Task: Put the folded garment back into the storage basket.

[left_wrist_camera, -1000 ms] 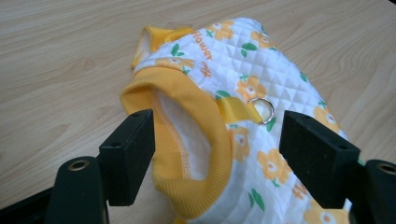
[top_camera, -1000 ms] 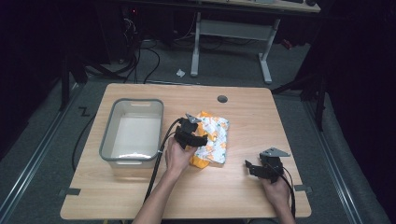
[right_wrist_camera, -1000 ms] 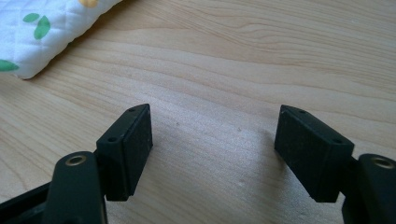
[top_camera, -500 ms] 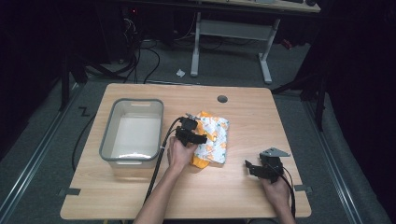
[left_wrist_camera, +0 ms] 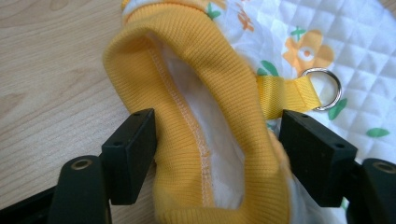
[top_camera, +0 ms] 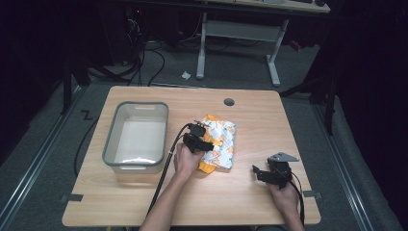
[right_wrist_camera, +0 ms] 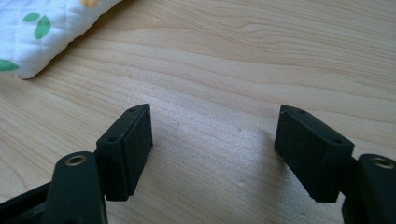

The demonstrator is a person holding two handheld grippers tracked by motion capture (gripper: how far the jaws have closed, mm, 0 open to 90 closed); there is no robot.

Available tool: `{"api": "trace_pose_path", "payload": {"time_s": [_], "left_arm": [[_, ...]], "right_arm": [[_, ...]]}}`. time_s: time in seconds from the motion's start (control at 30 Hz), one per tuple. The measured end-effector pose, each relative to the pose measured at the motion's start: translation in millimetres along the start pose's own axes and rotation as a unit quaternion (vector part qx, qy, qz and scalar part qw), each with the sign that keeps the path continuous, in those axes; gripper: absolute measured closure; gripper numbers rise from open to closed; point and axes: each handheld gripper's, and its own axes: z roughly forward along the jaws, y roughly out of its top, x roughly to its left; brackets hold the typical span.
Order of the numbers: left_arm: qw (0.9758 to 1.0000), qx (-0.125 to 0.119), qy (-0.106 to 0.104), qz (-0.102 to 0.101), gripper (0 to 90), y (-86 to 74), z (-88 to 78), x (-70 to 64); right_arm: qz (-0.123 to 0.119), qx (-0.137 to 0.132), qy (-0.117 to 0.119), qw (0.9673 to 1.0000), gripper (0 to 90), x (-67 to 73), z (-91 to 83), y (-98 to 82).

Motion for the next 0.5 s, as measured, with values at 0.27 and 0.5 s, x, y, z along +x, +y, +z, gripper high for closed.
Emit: {"api": "trace_pose_path", "payload": {"time_s": [0.27,0.5], "left_arm": [[1.0000,-0.004,-0.002,0.008,39.9,-2.8,-0.5,-3.0],[0.9999,-0.012,-0.009,0.006,51.7,-4.8,-1.4,-5.4]], "right_arm": [[0.000,0.000,0.000,1.0000,28.0,0.0,0.0,0.0],[0.000,0.000,0.000,1.0000,28.0,0.0,0.0,0.0]]}}
